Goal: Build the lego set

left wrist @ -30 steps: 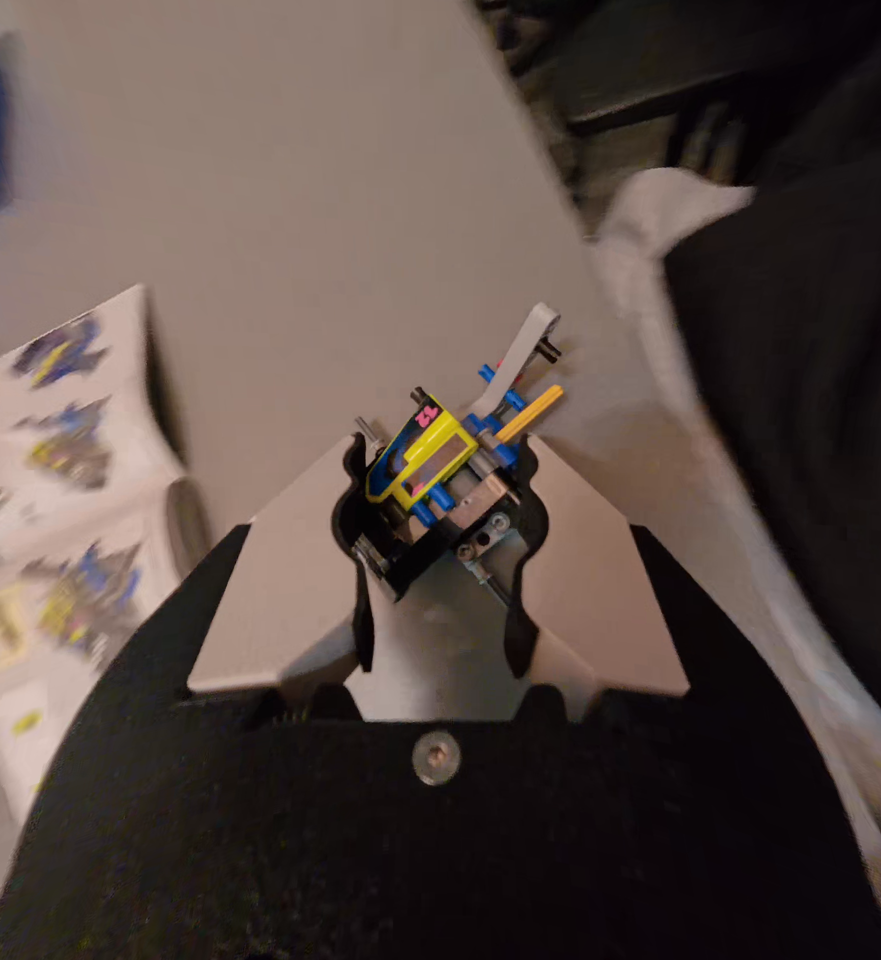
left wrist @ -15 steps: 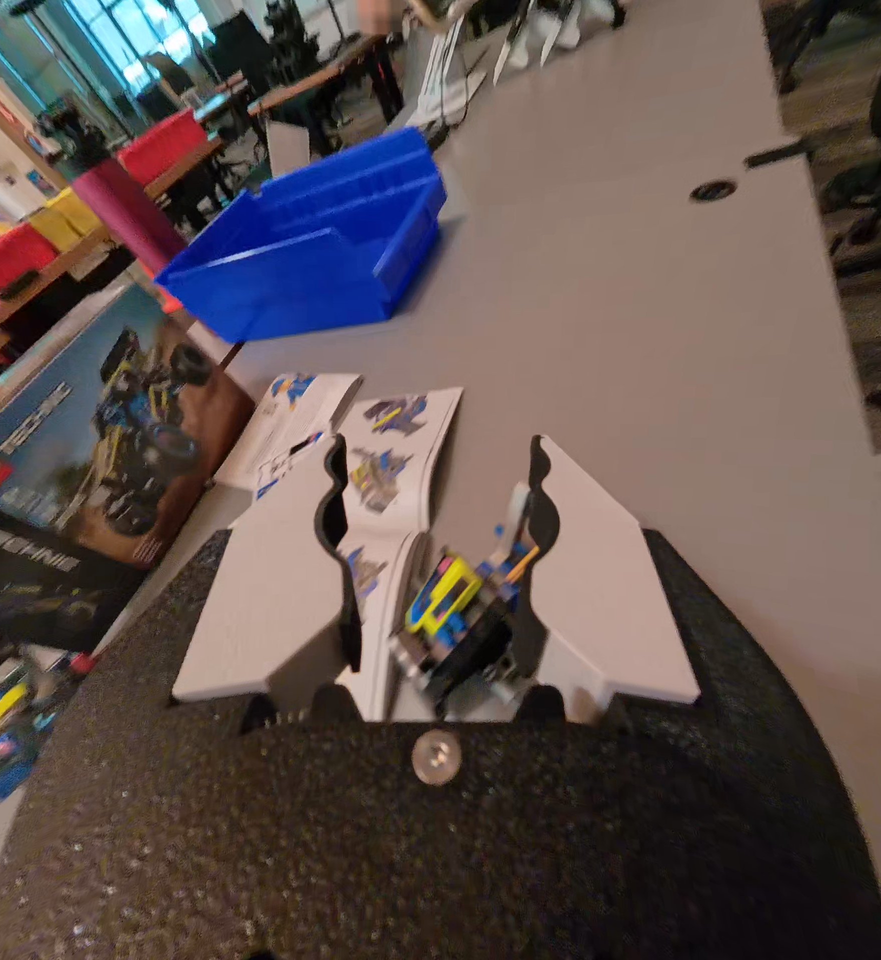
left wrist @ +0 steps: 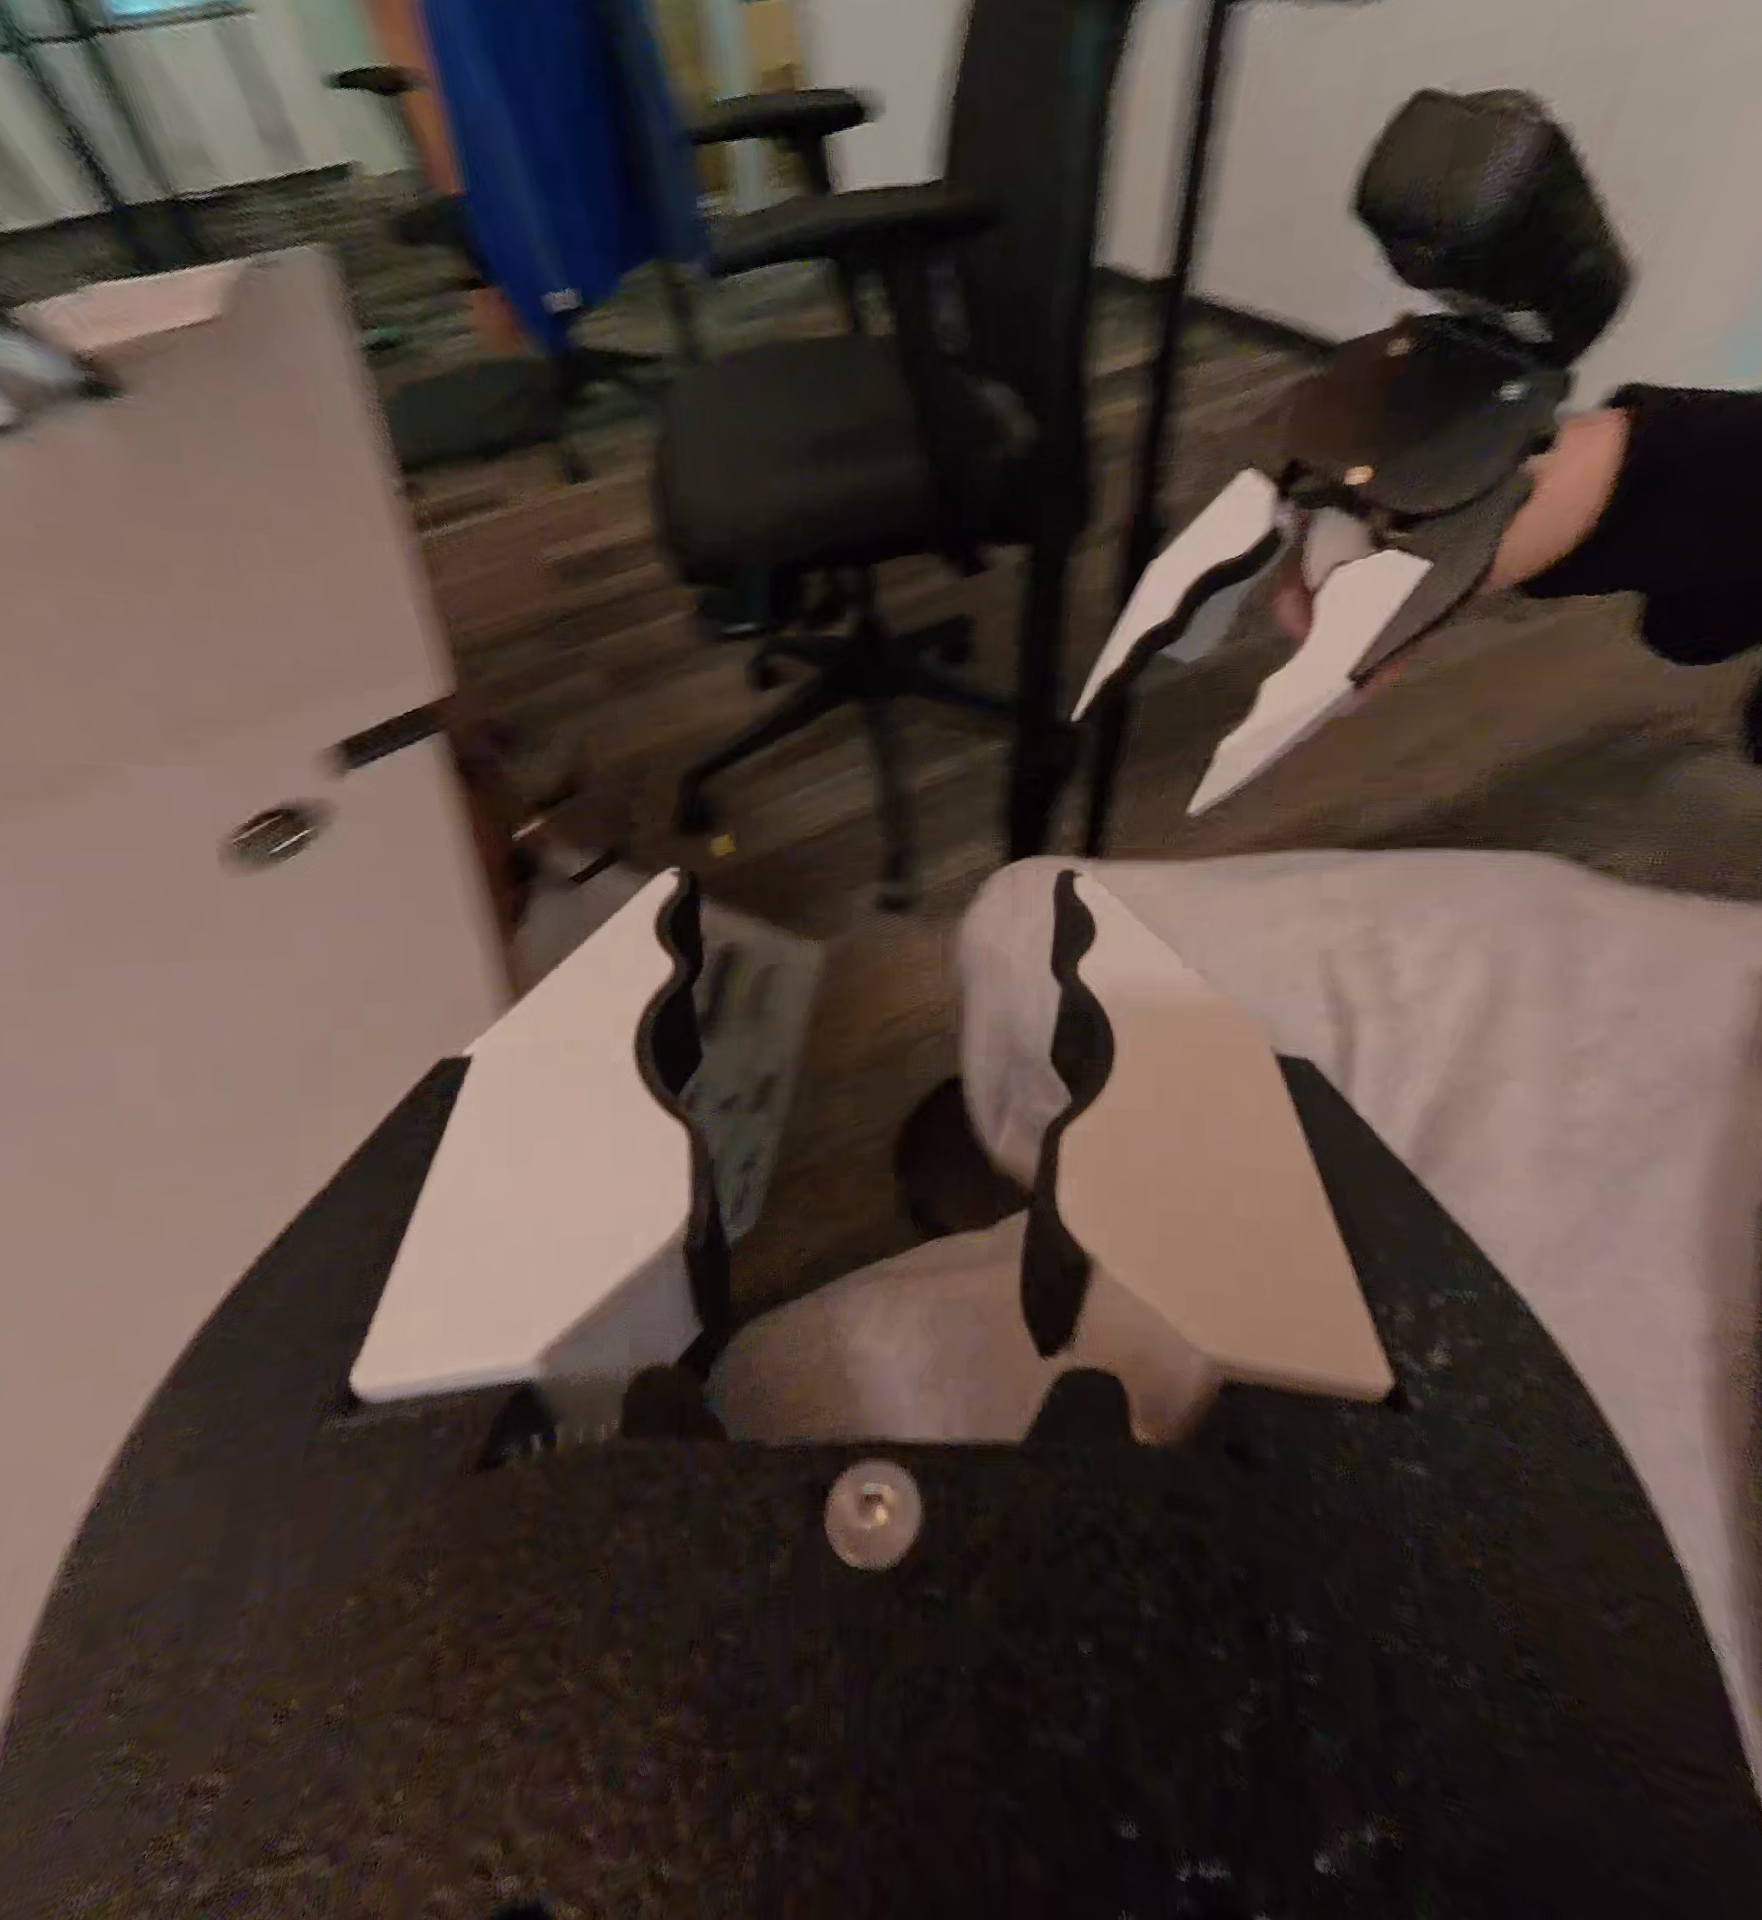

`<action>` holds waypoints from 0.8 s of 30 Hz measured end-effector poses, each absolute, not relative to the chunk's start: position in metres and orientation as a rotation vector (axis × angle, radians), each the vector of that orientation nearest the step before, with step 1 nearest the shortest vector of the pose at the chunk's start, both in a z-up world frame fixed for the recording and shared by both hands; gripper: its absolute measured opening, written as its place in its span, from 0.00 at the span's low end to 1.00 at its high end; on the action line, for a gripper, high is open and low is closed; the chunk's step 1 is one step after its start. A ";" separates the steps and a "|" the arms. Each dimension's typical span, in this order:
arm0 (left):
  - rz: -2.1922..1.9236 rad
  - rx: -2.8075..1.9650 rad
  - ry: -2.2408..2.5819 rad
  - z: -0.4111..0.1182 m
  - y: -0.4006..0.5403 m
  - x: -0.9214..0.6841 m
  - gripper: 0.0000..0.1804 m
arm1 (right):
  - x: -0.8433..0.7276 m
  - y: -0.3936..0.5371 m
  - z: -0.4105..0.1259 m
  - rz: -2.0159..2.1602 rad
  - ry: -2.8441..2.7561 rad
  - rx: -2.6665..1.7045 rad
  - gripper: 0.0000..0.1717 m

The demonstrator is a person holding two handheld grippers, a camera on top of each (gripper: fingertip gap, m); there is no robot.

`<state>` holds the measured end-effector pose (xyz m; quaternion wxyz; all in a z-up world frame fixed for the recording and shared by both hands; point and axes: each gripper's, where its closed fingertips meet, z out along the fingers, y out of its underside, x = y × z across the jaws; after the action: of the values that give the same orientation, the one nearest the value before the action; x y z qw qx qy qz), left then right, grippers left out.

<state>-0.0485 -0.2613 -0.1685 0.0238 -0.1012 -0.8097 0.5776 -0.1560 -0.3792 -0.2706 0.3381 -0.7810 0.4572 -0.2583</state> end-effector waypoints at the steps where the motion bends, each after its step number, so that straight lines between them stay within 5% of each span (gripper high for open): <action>1: 1.772 -0.371 -2.454 -0.171 -0.283 -0.066 0.36 | -0.175 -0.390 -0.269 -0.697 1.217 -2.045 0.30; 8: 1.682 -0.667 -2.206 -0.218 -0.445 -0.151 0.37 | -0.249 -0.462 -0.224 -1.077 1.431 -1.672 0.29; 16: 1.792 -0.507 -2.290 -0.179 -0.461 -0.087 0.38 | -0.135 -0.529 -0.243 -1.443 1.469 -1.259 0.53; 20: 1.811 -0.383 -2.397 -0.184 -0.428 -0.041 0.38 | -0.092 -0.548 -0.269 -1.406 1.457 -1.248 0.19; 24: 1.888 -0.307 -2.380 -0.185 -0.403 -0.016 0.37 | -0.089 -0.548 -0.265 -1.410 1.424 -1.287 0.14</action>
<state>-0.0160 -0.4026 -0.1851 0.0442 -0.1004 -0.7788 0.6176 -0.0891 -0.5478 -0.2653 0.3710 -0.5020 0.5551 -0.5497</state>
